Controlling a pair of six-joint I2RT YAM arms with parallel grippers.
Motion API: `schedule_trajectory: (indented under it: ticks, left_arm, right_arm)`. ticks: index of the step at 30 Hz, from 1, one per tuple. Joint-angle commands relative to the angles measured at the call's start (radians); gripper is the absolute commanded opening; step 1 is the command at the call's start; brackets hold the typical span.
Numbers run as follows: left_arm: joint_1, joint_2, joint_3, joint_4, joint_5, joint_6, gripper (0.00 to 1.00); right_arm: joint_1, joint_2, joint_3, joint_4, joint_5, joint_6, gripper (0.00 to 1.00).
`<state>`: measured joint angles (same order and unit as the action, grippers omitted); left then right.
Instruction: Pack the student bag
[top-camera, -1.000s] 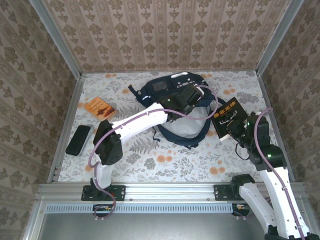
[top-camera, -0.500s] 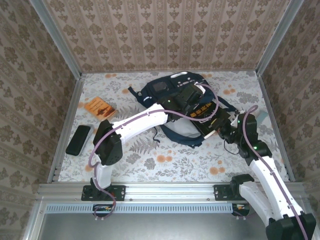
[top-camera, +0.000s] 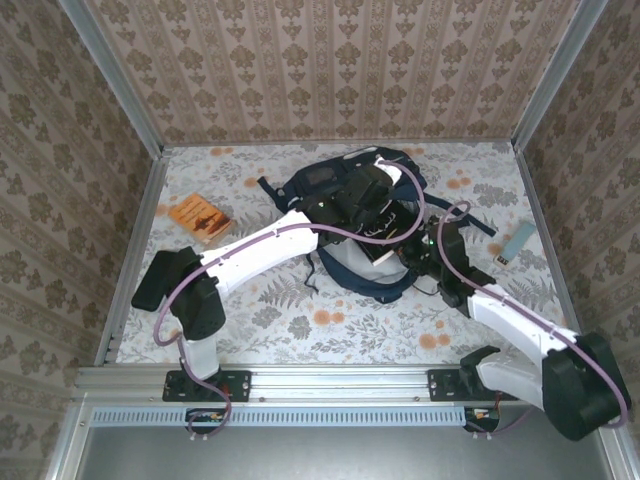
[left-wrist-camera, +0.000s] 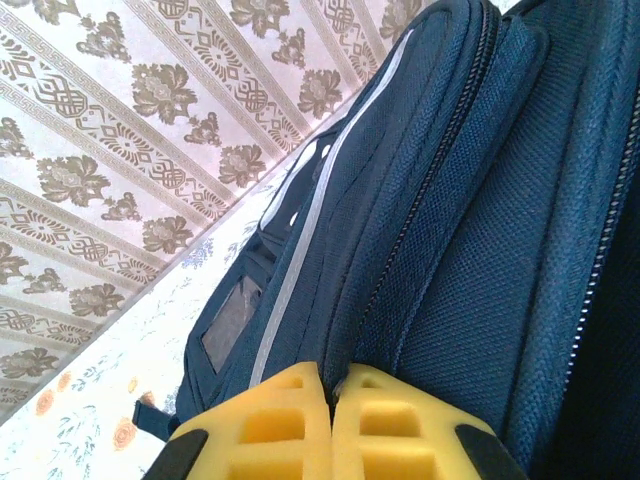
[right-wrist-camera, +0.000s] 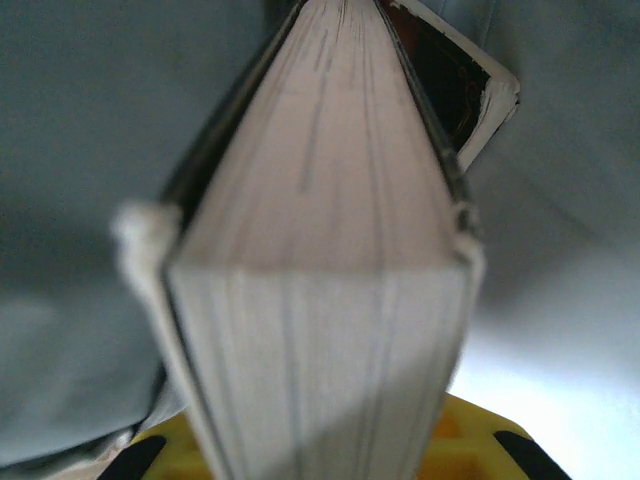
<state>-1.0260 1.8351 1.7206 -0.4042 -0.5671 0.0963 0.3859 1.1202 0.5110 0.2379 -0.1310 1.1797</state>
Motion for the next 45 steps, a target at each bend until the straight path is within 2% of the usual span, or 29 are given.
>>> schedule_trajectory:
  ticks: [1,5,11,21,29,32,36,38,41,45]
  left_arm:
    - [0.004,-0.096,0.020,0.132,-0.013,-0.065,0.03]
    - [0.009,-0.104,0.028,0.106,0.025,-0.094,0.03]
    - [0.043,-0.124,0.009,0.061,0.109,-0.185,0.03]
    - [0.108,-0.149,-0.016,0.030,0.222,-0.262,0.02]
    - [0.130,-0.152,-0.032,0.022,0.266,-0.273,0.01]
    - [0.138,-0.152,-0.042,0.021,0.272,-0.280,0.01]
    - [0.150,-0.144,-0.054,0.026,0.296,-0.288,0.01]
    - [0.154,-0.135,-0.052,0.022,0.303,-0.288,0.01]
    - [0.162,-0.121,-0.051,0.019,0.313,-0.291,0.01]
    - [0.176,-0.104,-0.050,0.019,0.342,-0.300,0.02]
  right_arm:
    - [0.043,0.068,0.078,0.204,0.135,0.020,0.17]
    - [0.097,0.166,0.130,0.209,0.241,0.033,0.17]
    - [0.116,0.334,0.197,0.234,0.312,0.077,0.18]
    - [0.115,0.543,0.303,0.320,0.310,0.090,0.21]
    - [0.100,0.653,0.386,0.290,0.243,0.089,0.31]
    - [0.100,0.621,0.367,0.254,0.212,0.084,0.39]
    - [0.100,0.527,0.299,0.158,0.215,0.089,0.70]
    - [0.100,0.473,0.263,0.102,0.208,0.086,0.79]
    - [0.100,0.373,0.206,0.017,0.200,0.069,0.84]
    - [0.100,0.214,0.152,-0.146,0.208,0.027,0.84]
